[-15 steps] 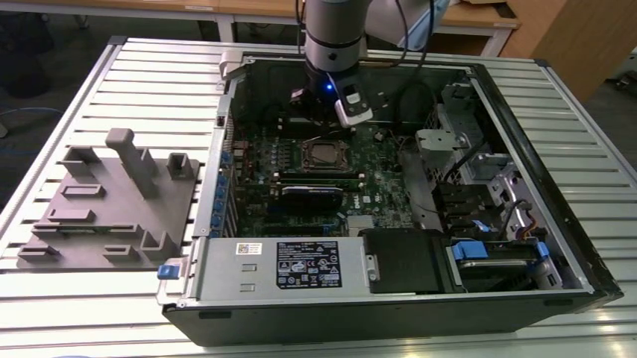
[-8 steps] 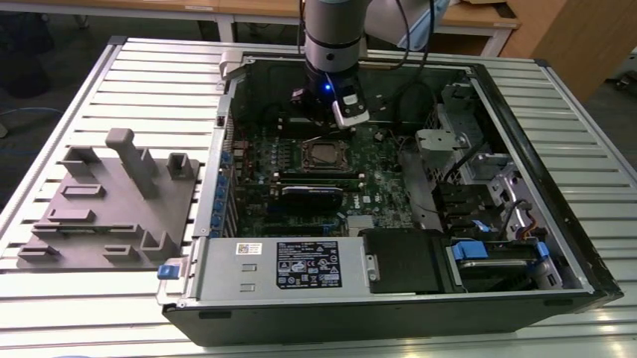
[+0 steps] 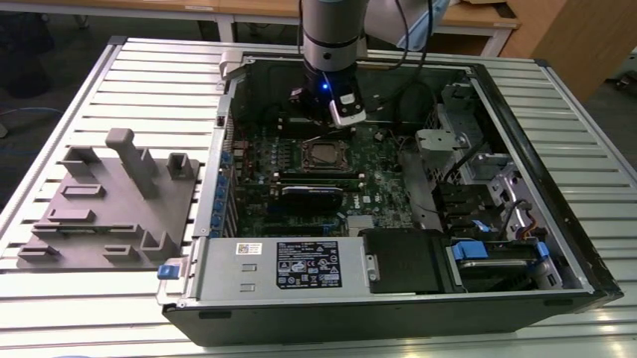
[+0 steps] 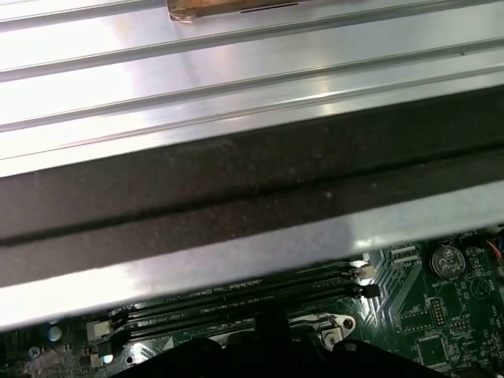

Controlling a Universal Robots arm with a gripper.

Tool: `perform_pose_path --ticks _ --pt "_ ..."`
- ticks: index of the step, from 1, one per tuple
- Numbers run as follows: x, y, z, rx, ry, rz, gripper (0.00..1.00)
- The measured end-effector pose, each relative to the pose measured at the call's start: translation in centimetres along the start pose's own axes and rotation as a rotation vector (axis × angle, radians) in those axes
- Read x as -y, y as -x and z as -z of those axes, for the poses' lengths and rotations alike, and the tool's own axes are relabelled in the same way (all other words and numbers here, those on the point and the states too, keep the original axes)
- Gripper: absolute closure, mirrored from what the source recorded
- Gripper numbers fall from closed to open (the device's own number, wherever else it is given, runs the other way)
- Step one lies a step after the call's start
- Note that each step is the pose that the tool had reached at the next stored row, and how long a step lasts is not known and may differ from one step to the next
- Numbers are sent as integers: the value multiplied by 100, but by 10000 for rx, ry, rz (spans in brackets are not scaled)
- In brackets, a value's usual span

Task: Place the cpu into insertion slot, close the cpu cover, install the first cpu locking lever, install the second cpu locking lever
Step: 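Install the first cpu locking lever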

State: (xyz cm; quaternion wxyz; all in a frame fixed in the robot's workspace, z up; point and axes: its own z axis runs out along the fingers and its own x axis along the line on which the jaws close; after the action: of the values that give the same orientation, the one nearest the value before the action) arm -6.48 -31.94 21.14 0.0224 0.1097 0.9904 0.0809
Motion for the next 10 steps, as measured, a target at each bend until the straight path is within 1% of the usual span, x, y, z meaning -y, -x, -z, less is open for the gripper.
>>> perform_pose_path --ticks 3,10 --pt "-2 -1 -2 34 -6 -209 90" --pt "-3 -2 -14 146 -25 -876 90"
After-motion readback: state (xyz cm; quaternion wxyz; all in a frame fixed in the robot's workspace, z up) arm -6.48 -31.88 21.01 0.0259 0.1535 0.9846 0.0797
